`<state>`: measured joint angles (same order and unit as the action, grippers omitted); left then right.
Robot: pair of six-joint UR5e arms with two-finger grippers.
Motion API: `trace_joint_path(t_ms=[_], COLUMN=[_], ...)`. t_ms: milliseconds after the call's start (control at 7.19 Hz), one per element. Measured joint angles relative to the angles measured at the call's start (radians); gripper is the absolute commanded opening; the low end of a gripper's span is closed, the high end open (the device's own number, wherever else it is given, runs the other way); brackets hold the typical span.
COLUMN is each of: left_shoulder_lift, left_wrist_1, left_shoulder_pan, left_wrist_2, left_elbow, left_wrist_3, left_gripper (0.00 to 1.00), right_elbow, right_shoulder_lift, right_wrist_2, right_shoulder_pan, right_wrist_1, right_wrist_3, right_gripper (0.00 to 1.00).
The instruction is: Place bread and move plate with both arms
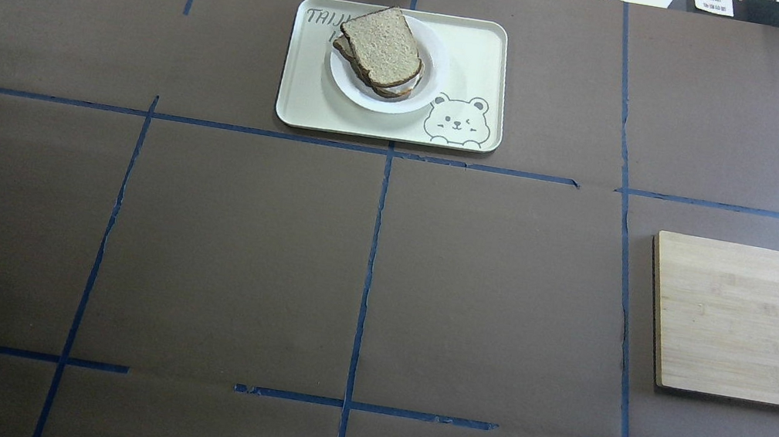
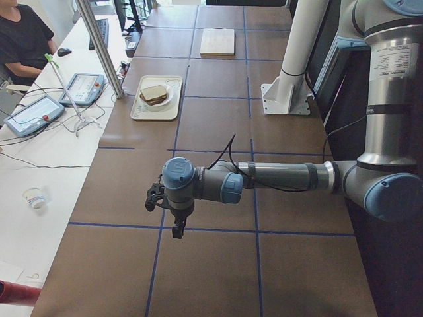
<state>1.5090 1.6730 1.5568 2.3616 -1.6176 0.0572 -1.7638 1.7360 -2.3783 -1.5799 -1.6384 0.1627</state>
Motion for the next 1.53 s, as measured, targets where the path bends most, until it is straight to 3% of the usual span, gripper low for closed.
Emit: trace_joint_path(t_ms=[557,1531], left_shoulder_lift=[-0.014,0.017], left_wrist_1=[-0.105,-0.207], left_shoulder_pan=[-0.005,0.019], left_wrist_2=[0.042,-0.039], left_elbow=[-0.009,-0.012], left_wrist_3=[0.127,0.185], left_gripper=[1.0,1.0], right_elbow=[0.004,0.007], right_shoulder_lift=[-0.002,-0.001], right_wrist_2=[-0.003,-0.009], right_shoulder_pan=[0.0,-0.003], right_wrist_1=[0.0,-0.001], right_wrist_3=[-0.001,-0.016], right_gripper=[1.0,1.0])
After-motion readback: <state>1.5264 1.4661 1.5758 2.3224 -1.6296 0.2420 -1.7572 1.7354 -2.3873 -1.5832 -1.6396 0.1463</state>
